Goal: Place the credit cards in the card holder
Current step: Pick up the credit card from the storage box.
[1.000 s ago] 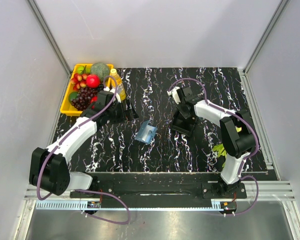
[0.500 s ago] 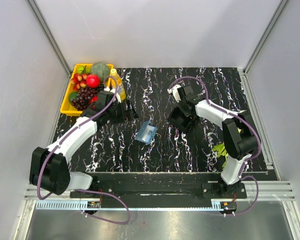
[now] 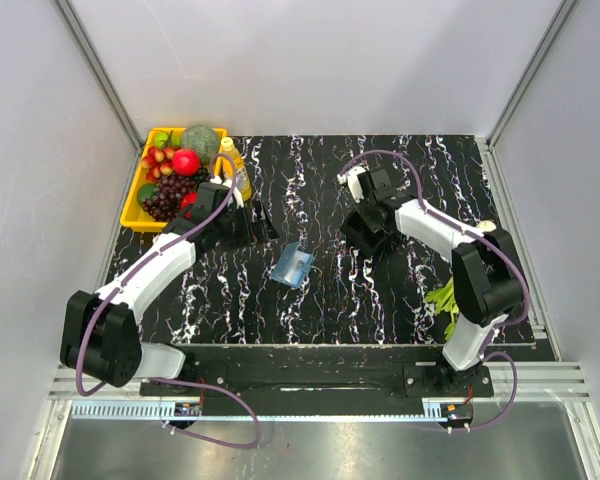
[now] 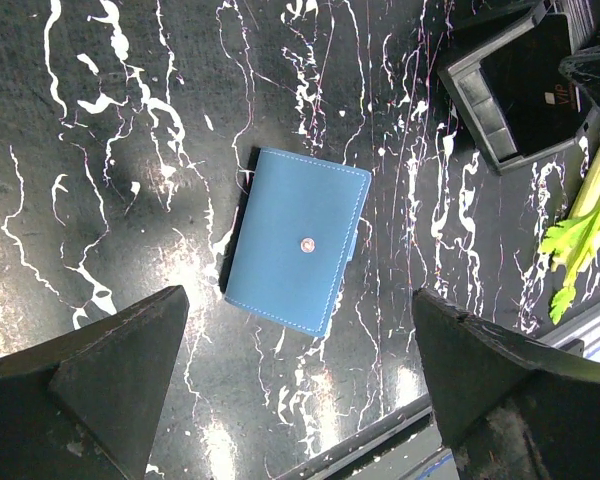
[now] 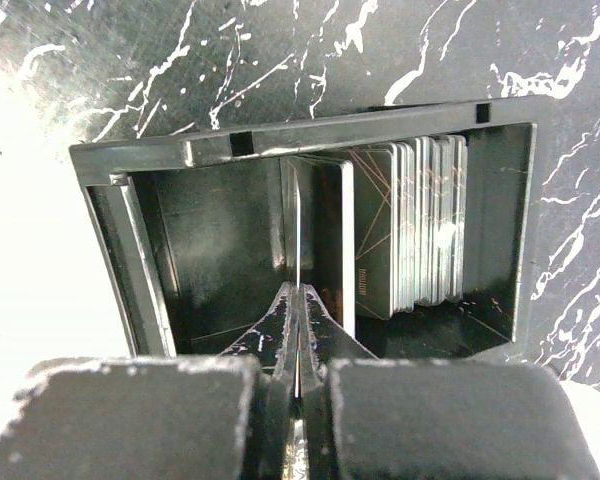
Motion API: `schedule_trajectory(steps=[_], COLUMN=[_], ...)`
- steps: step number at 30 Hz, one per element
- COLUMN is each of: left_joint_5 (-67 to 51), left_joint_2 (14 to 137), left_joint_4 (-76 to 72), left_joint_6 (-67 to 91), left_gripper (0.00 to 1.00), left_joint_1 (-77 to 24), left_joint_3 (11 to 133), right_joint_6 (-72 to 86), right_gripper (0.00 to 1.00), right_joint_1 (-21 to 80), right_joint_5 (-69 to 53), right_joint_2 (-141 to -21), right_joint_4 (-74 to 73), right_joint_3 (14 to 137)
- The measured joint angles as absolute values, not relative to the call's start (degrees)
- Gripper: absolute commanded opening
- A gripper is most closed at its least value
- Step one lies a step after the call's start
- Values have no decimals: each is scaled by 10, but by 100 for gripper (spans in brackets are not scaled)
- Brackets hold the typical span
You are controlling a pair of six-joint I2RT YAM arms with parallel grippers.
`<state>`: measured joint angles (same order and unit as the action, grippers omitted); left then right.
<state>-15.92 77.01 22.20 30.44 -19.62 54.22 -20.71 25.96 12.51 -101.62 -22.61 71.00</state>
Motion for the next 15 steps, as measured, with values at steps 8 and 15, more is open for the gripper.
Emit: schedule_trajectory(steps=[8,15], left_joint_5=[-164,-168], left_joint_2=[770,770], left_joint_4=[222,222], left_joint_6=[305,305], left_gripper=[99,99], left_joint_1=[-196,-196], left_joint_3=[542,542], right_joint_6=[-192,-158], right_gripper=[0,0], right_joint_1=[258,241], right_joint_5=[112,62], right_joint_2=[-992,-992], right_joint_4=[-226,-248], right_joint_3=[714,735])
